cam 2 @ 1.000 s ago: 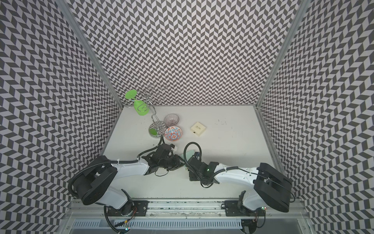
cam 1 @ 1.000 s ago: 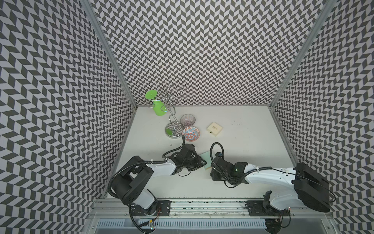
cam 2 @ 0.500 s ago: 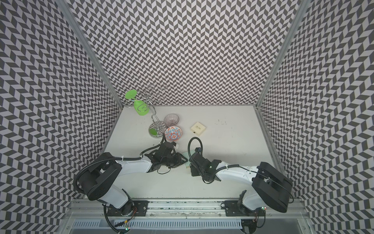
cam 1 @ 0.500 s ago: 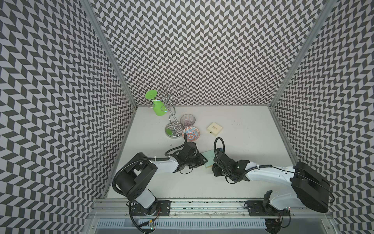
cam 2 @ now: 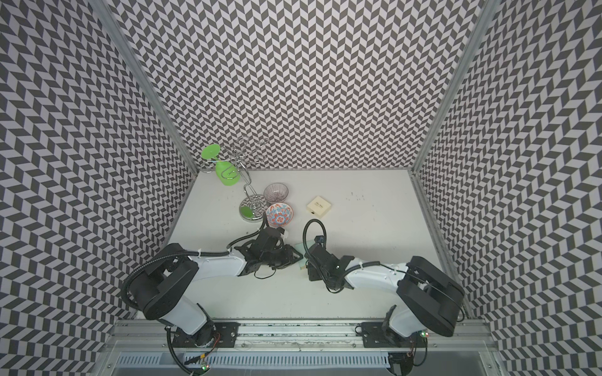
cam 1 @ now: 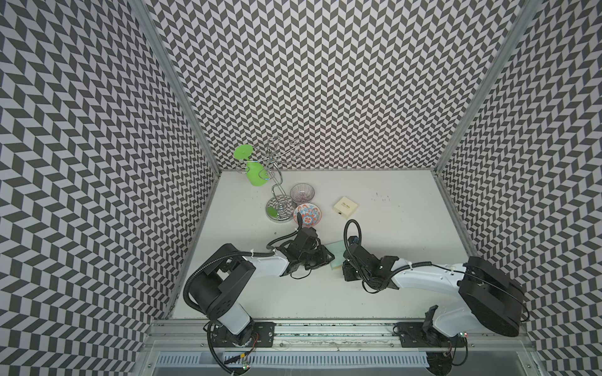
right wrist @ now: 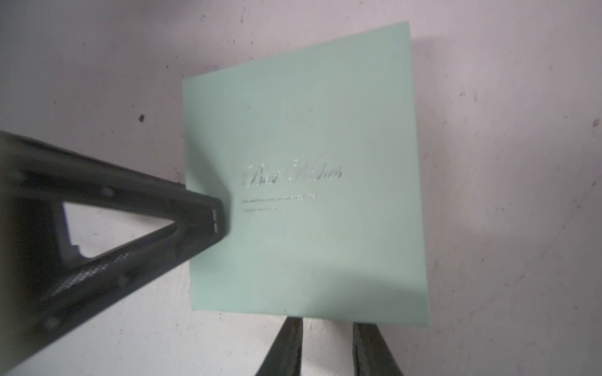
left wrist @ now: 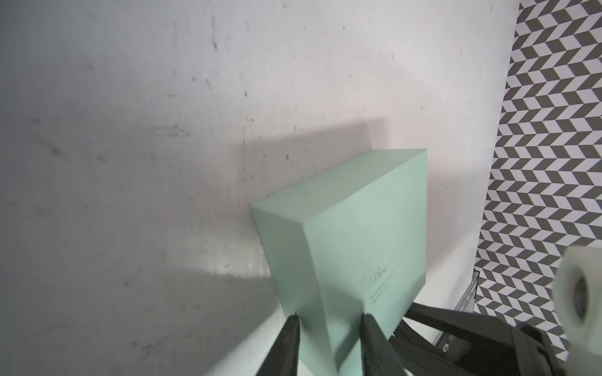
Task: Take out the earrings from the drawer-style jewelry box
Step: Open the drawer in the jewelry box.
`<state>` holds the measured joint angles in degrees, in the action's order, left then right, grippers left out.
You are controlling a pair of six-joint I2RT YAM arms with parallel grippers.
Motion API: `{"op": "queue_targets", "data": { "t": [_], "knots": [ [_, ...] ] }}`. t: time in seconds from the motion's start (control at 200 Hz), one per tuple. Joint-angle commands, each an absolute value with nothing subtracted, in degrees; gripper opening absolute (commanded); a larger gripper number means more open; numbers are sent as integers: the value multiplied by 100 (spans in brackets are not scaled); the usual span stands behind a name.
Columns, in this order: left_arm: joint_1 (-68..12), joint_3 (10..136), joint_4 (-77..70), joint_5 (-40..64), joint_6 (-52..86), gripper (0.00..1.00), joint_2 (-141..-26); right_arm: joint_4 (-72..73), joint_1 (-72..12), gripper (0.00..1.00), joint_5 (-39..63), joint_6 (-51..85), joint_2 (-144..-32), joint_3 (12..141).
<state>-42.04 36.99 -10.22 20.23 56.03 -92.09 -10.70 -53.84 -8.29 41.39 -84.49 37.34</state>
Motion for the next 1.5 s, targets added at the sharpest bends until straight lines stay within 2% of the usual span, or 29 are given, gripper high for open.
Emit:
{"op": "queue_targets", "data": {
  "t": [0.0, 0.18, 0.446, 0.661, 0.821, 1.497],
  "knots": [
    [-4247, 3868, -981, 1892, 5511, 33, -9279, -734, -5379, 28, -854, 4060, -8525, 3780],
    [-4247, 3892, -888, 1817, 5520, 34, -9351, -706, -5377, 28, -894, 4104, -8561, 3809],
    [-4246, 3889, -765, 1644, 5540, 34, -9273, -657, -5363, 16, -903, 4091, -8661, 3895],
    [-4254, 3805, -948, 1689, 5706, 37, -9194, -720, -5359, 0, -878, 4130, -8677, 3960],
    [-4267, 3825, -930, 1666, 5735, 38, -9217, -944, -5353, 0, -744, 4270, -8627, 3899],
    [-4392, 3658, -1022, 1483, 5959, 23, -9342, -1550, -5438, 0, -163, 4855, -8458, 3353]
  ]
}}
